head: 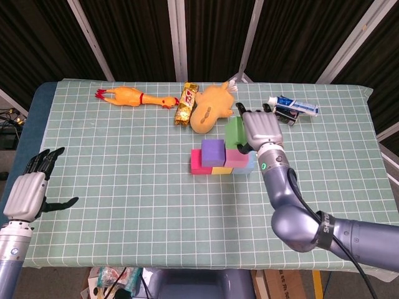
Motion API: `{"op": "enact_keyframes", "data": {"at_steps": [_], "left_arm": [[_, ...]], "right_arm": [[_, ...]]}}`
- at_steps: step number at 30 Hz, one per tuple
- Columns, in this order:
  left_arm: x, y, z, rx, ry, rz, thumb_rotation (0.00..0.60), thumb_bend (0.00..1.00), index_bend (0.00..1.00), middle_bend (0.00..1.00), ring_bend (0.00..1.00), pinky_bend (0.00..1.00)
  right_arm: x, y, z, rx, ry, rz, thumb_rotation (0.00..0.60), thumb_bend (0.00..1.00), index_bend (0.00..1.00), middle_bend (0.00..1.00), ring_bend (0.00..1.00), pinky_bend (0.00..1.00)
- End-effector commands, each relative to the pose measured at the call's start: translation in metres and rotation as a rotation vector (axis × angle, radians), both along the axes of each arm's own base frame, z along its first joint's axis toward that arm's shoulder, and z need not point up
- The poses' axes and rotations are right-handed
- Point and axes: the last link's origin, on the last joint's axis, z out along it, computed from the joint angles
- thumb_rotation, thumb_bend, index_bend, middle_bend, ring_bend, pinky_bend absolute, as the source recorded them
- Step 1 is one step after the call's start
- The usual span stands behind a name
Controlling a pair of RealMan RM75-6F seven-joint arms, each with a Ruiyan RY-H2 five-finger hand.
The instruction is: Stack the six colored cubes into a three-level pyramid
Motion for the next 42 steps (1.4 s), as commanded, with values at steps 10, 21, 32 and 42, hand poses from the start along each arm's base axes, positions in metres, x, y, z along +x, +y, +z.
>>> {"op": "enact_keyframes", "data": {"at_steps": [10,21,32,42], "left_arm": [[0.001,-0.001,-0.001,-0.006,-0.01,-0.006,0.6,0.13,0.0,0.09,0.0,0.01],[0.002,-0.002,-0.006,-0.022,-0.011,-0.008,0.6,0.13,0.0,0.09,0.0,0.01],[0.001,-0.001,-0.005,-0.022,-0.016,-0.004,0.6,0.13,0.0,0.09,0.0,0.01],[0.0,0.001,-0.004,-0.023,-0.023,0.003,0.6,0.13,0.0,0.09,0.0,0.01]], "right_arm": [[0.025,0.004,-0.018,0.023,-0.001,0.027,0.6,0.36,0.0,0.41,0.29,0.0],[0.015,0.012,-0.039,0.005,0.276,0.155,0.6,0.36,0.0,0.44,0.3,0.0],[0.035,0.009,-0.05,0.004,0.29,0.077,0.6,0.36,0.0,0.44,0.3,0.0],[0.037,0.003,-0.056,0.009,0.321,-0.011,0.6,0.36,0.0,0.44,0.3,0.0]]}}
